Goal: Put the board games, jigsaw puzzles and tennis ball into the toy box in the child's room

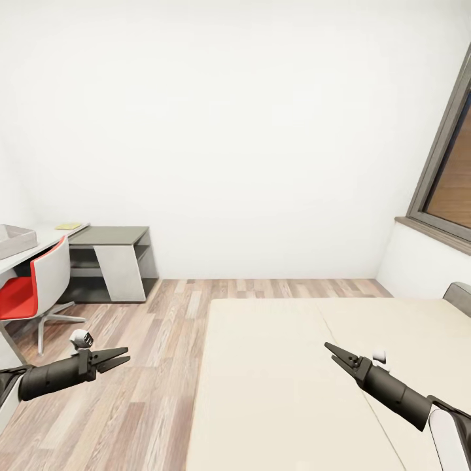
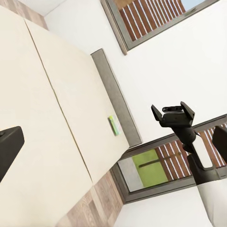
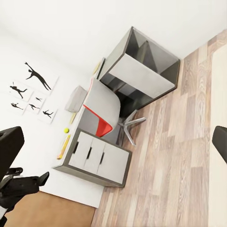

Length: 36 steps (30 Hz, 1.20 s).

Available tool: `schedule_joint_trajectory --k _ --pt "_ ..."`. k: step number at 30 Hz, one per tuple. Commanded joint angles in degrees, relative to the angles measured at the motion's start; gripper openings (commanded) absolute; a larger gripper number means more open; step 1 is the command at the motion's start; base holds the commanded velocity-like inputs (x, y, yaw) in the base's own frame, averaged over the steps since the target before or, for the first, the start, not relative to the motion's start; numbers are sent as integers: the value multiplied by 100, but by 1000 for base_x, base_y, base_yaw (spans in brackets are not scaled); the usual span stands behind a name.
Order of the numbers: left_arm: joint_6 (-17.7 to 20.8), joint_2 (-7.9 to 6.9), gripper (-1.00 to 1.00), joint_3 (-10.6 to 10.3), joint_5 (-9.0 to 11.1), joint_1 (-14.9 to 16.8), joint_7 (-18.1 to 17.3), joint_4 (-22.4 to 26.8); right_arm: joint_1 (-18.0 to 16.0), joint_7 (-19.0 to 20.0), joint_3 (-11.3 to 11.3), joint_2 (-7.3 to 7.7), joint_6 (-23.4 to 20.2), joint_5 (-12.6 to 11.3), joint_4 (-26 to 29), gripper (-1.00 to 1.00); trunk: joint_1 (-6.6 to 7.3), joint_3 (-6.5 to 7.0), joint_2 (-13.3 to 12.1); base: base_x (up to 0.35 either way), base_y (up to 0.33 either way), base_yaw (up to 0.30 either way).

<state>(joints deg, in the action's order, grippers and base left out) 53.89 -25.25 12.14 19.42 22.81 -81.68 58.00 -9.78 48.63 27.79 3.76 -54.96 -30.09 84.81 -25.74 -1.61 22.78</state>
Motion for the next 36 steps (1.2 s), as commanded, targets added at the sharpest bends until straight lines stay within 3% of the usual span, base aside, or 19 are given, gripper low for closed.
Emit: schedule_joint_trajectory --k 1,36 --pt "58 -3 100 -1 9 5 -13 1 -6 25 5 0 -24 12 1 100 -4 -14 13 0 0 0" --pt "59 19 100 -4 12 5 -14 1 -8 18 0 -28 -19 20 -18 100 -4 -14 13 -10 0 0"
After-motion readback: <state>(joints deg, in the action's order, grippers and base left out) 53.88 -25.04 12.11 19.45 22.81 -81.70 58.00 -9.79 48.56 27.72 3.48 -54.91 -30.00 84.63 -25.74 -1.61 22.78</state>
